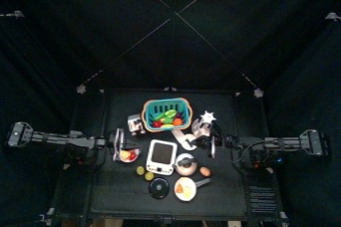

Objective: Grab cleaver handle

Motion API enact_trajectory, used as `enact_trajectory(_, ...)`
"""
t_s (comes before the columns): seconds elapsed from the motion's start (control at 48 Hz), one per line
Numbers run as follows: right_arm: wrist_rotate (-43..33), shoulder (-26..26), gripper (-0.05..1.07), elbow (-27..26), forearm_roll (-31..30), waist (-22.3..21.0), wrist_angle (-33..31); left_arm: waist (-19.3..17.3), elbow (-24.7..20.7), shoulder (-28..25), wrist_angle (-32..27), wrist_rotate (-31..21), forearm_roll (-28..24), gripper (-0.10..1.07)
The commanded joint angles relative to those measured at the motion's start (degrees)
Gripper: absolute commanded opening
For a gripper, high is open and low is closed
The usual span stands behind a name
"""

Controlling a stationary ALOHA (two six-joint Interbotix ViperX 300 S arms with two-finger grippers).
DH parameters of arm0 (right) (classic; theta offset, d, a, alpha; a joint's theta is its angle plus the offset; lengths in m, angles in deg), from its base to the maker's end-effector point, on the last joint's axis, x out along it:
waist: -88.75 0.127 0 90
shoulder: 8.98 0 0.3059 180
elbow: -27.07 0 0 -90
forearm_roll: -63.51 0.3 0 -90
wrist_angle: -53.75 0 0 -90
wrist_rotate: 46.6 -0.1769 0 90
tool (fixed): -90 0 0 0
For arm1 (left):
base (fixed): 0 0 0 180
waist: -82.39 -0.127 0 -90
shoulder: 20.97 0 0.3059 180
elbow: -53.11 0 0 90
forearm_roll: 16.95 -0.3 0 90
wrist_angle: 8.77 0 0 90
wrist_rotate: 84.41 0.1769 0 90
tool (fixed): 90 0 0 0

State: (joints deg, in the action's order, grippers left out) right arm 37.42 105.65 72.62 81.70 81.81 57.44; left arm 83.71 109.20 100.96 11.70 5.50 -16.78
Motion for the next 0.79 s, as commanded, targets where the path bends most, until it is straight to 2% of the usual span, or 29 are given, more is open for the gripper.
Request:
enact_trajectory(0.0,-0.4,-0.8,0.03,-2.5,3.3,-1.9,-4.4,0.5,-1.7,-0.5,1.5,0.0,0.0,0.08)
enact_trajectory(0.25,-0.8,-3.4,0.03,-3.1,7.6,-6.2,-11.9,1.5,-1.1,-0.6,1.8,-0.1,0.0,0.15)
enact_trajectory(0.417,-0.8,-7.3,0.03,-4.4,9.2,-7.6,-15.9,1.5,-0.5,-0.6,1.8,-0.1,0.4,0.15)
enact_trajectory(0.562,-0.8,-12.1,0.03,-7.9,8.7,-8.0,-20.2,1.5,-0.4,-0.6,1.8,-0.1,1.0,0.15)
enact_trajectory(0.771,-0.9,-17.8,0.09,-13.6,4.7,-10.1,-30.8,1.5,-0.4,-0.6,1.8,-0.1,2.1,0.15)
